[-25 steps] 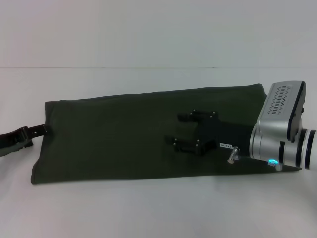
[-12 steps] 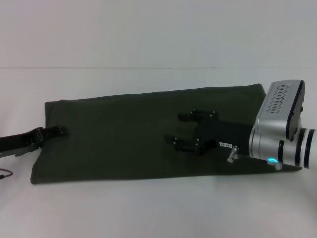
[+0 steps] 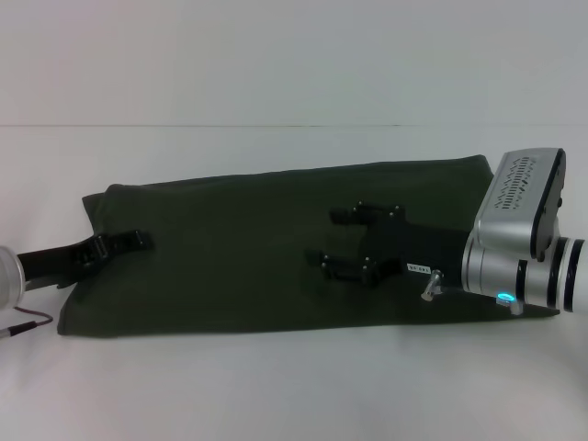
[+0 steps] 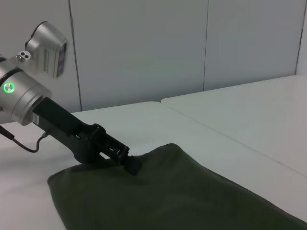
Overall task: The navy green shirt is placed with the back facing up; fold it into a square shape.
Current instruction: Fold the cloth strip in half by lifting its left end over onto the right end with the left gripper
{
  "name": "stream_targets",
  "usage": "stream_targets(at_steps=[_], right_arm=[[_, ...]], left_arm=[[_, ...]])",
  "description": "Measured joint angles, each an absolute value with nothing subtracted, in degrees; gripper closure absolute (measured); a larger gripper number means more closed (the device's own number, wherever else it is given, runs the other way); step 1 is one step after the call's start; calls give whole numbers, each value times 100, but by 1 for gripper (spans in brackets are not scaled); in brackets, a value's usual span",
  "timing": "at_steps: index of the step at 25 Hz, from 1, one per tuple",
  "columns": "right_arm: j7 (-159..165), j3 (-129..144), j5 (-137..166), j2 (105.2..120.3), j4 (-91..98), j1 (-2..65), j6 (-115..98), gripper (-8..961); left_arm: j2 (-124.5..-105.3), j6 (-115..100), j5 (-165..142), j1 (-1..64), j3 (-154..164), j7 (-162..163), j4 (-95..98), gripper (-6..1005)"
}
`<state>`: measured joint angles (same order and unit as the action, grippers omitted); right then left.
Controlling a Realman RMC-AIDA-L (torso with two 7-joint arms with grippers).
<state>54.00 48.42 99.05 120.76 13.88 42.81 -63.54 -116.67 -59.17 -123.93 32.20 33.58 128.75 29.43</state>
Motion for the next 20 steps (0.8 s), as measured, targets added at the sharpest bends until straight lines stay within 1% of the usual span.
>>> stream_targets(at_steps=[3, 8, 13, 20], right_arm=[[5404, 4846, 9905, 12076, 1388, 4281, -6354, 199], [5405, 4851, 9905, 12081, 1383, 4281, -6356, 199], [5405, 4852, 9905, 12084, 1367, 4280, -6356, 200], [5405, 4850, 9905, 12085, 1362, 4275, -6393, 200]], left_arm=[[-11655, -5943, -12383, 3240, 3396, 12888, 2939, 161], [-11631, -6012, -12443, 3253, 3442, 12830, 2965, 278], [-11624, -6021, -12440, 3252, 3453, 12785, 2965, 521], [-11642, -6021, -12390, 3246, 3441, 12666, 2979, 703]])
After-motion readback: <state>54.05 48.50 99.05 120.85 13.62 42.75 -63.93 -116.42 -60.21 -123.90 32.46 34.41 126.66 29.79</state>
